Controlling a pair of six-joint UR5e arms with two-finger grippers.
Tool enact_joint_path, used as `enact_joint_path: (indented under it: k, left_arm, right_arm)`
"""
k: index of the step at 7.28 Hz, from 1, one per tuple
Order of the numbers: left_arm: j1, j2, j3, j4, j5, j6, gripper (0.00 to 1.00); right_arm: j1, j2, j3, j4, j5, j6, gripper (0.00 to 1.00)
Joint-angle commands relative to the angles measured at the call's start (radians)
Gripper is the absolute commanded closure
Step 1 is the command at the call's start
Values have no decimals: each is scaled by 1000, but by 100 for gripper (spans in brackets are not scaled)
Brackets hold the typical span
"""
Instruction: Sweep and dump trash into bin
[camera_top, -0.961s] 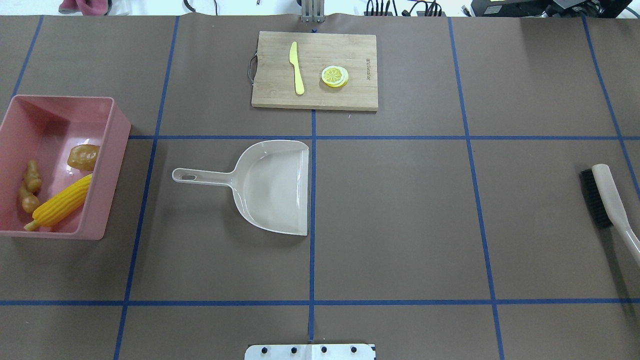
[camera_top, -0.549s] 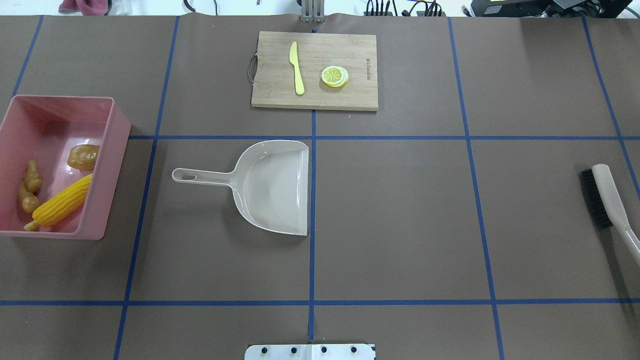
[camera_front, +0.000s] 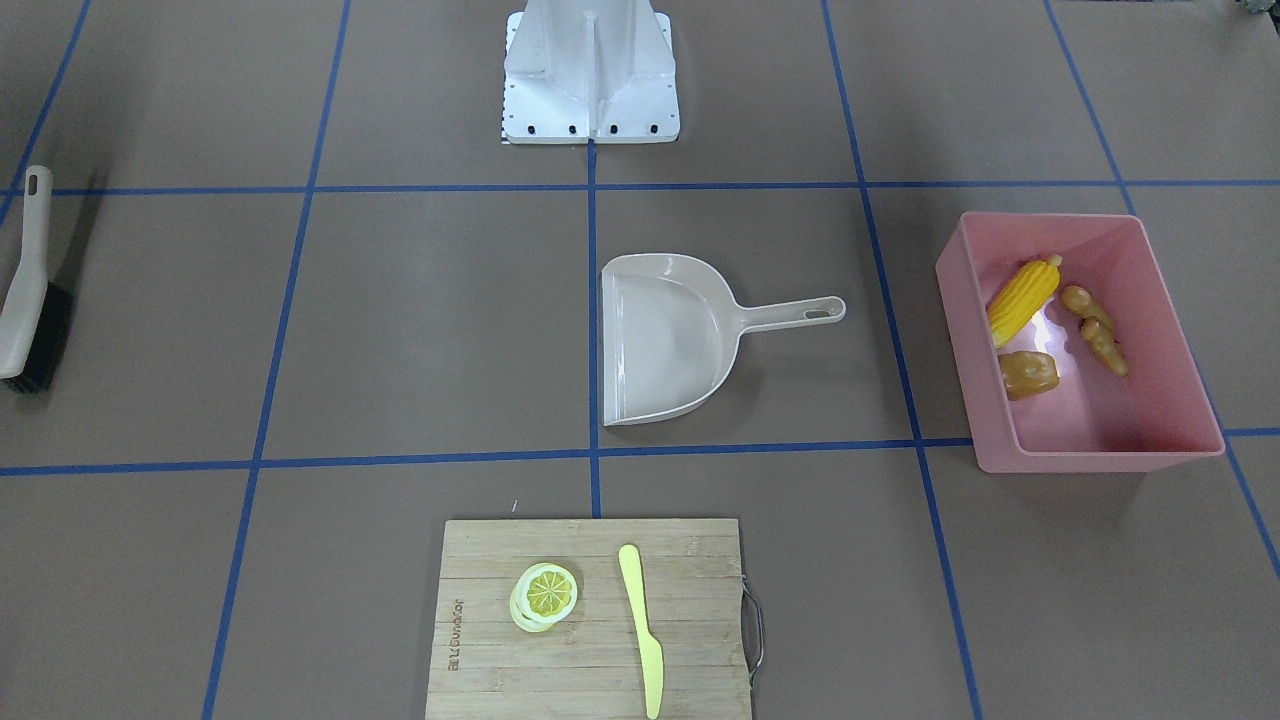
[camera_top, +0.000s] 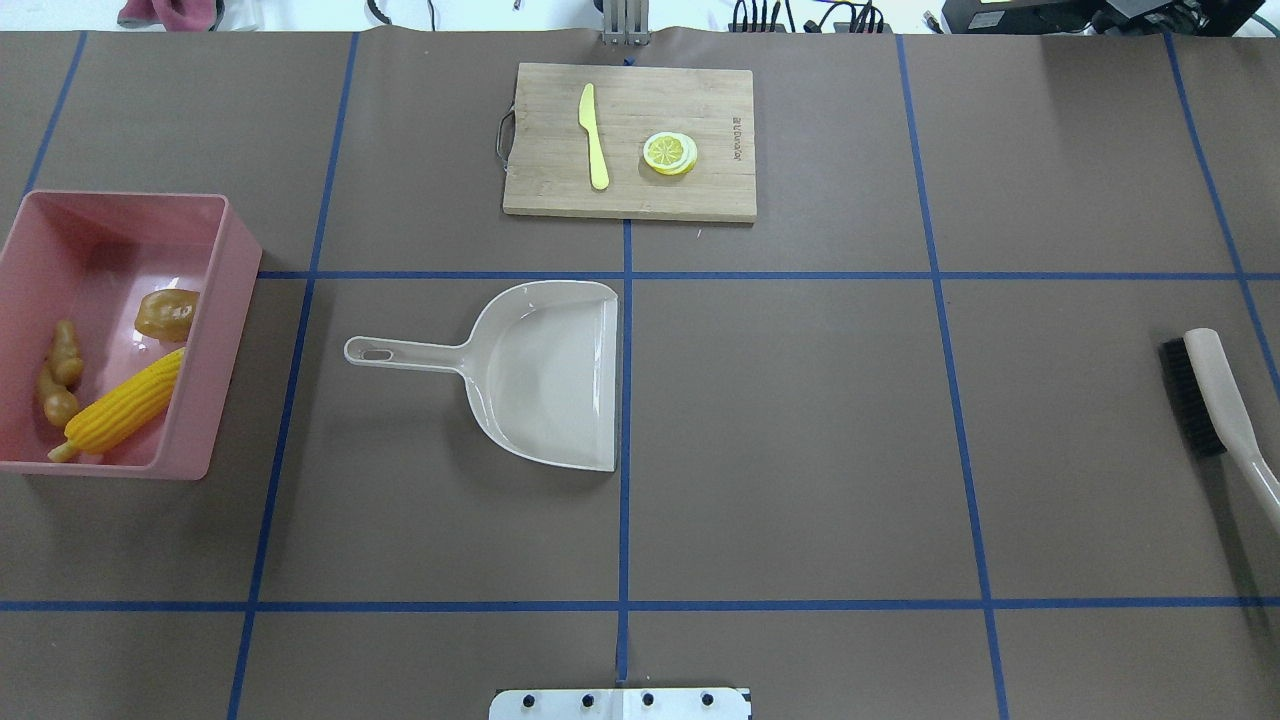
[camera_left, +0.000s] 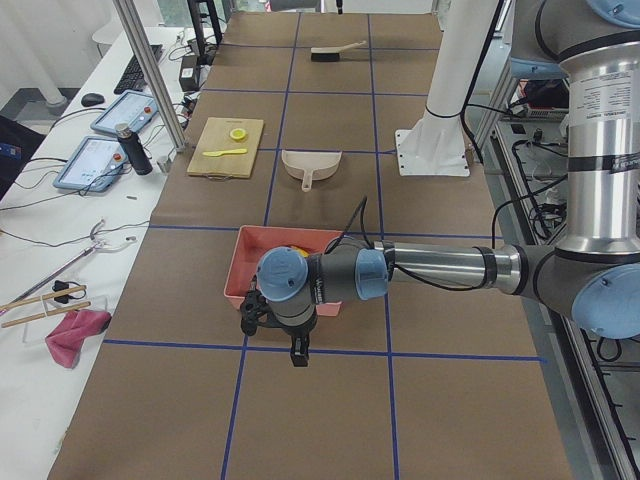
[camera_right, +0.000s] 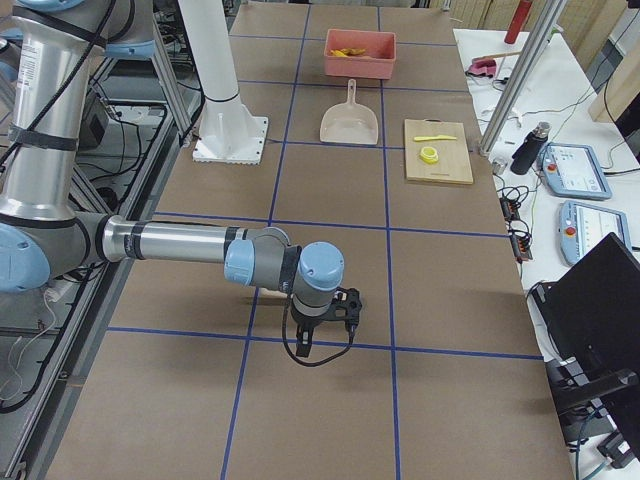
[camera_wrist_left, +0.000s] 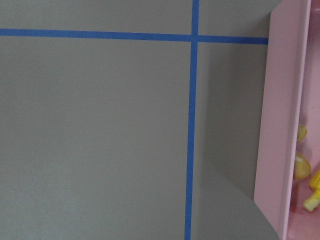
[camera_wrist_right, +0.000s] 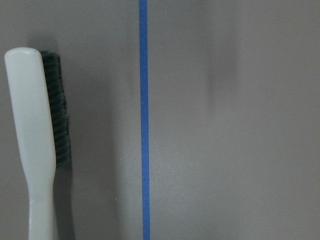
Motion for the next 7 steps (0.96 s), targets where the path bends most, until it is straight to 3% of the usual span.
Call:
enact_joint_path:
  k: [1, 7]
  left_arm:
    - [-1, 0, 1, -2, -1, 6, 1]
    - [-1, 17, -5, 1, -3, -4, 1]
  right_arm:
    - [0, 0, 0, 0, 1, 0, 0]
    - [14, 2, 0, 2, -4, -3, 0]
